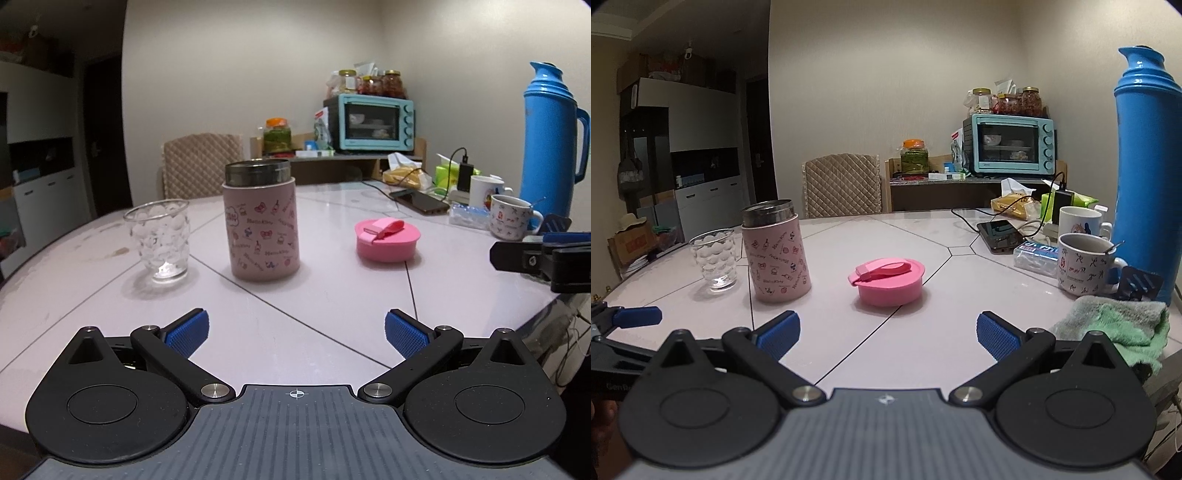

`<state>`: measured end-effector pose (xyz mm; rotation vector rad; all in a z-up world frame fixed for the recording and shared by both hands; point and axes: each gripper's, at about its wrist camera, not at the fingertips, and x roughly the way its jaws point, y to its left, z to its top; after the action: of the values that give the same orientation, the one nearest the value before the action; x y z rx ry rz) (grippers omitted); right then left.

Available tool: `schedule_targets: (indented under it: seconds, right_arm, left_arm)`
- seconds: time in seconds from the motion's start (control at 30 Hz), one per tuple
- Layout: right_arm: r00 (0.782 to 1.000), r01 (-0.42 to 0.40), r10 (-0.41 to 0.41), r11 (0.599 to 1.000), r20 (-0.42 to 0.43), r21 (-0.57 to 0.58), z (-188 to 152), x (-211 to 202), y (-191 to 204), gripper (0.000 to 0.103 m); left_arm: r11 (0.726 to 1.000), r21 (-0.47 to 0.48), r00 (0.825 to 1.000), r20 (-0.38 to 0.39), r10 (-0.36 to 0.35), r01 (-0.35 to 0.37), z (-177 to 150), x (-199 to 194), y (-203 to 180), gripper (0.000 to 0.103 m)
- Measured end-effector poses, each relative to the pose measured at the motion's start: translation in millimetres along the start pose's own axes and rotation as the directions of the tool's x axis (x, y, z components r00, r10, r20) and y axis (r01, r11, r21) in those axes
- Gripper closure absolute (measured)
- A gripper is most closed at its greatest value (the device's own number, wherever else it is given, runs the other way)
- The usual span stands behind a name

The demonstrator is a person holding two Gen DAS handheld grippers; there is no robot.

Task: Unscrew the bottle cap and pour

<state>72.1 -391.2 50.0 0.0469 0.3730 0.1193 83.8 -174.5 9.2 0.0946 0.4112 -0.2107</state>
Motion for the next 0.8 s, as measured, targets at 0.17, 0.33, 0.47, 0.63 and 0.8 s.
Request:
schedule_targets:
  seconds: [0.17,0.33,0.47,0.63,0.8]
  right_arm:
    - [1.000,0.004,-0.004,1.000,0.000,-0.007,-4,-3,0,0.000]
    - [1.000,0.009,-0.009,1.000,-0.002,-0.021,-6,-7,5,0.000]
    - [1.000,0.020,-0.020,1.000,0.019,-0.008,-8,-12,8,0.000]
    - [0.999,0.019,-0.018,0.999,0.037,-0.032,-8,-19,14,0.000]
    - [0.998,0.019,-0.018,0.999,0.056,-0.025,-8,-25,15,0.000]
  left_arm:
    - [1.000,-0.013,1.000,0.013,-0.018,0.018,-5,-8,0,0.000]
    - [0.999,-0.027,1.000,0.018,-0.026,0.027,-8,-11,1,0.000]
    - [0.999,-0.034,0.999,0.022,-0.027,0.028,-9,-14,2,0.000]
    - [0.999,-0.049,0.999,0.033,-0.018,0.020,-9,-20,5,0.000]
    - [0.998,-0.059,0.999,0.033,-0.011,0.013,-11,-24,7,0.000]
